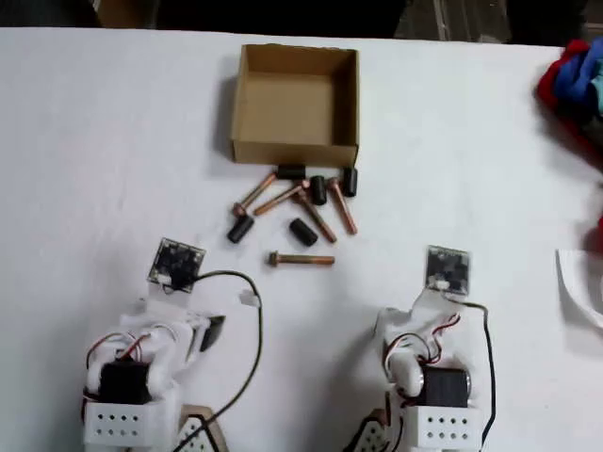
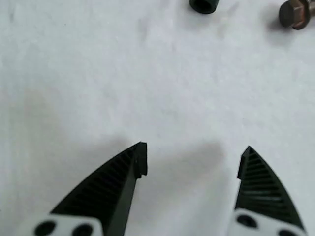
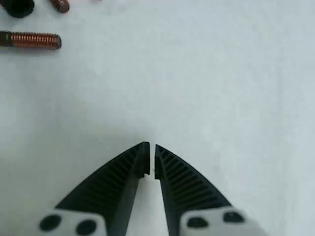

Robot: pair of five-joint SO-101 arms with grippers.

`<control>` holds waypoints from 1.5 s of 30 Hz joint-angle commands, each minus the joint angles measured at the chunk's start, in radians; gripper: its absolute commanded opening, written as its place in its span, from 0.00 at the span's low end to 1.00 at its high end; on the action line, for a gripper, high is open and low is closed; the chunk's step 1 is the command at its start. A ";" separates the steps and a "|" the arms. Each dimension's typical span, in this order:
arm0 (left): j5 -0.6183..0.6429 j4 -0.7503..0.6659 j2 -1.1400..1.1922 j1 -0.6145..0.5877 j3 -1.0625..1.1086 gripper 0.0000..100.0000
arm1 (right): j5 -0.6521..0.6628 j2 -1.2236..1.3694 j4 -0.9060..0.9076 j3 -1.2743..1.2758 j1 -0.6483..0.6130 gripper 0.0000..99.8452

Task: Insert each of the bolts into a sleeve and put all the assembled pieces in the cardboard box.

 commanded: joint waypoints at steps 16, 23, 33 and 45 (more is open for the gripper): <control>-0.005 0.003 -0.008 0.008 0.019 0.31 | 0.026 -0.013 -0.001 0.008 0.007 0.02; -0.005 0.003 -0.008 0.008 0.019 0.31 | 0.026 -0.012 -0.001 0.008 0.010 0.02; -0.005 0.003 -0.008 0.008 0.019 0.31 | 0.026 -0.012 -0.001 0.008 0.008 0.02; -0.005 0.003 -0.008 0.008 0.019 0.31 | 0.026 -0.012 -0.001 0.008 -0.061 0.02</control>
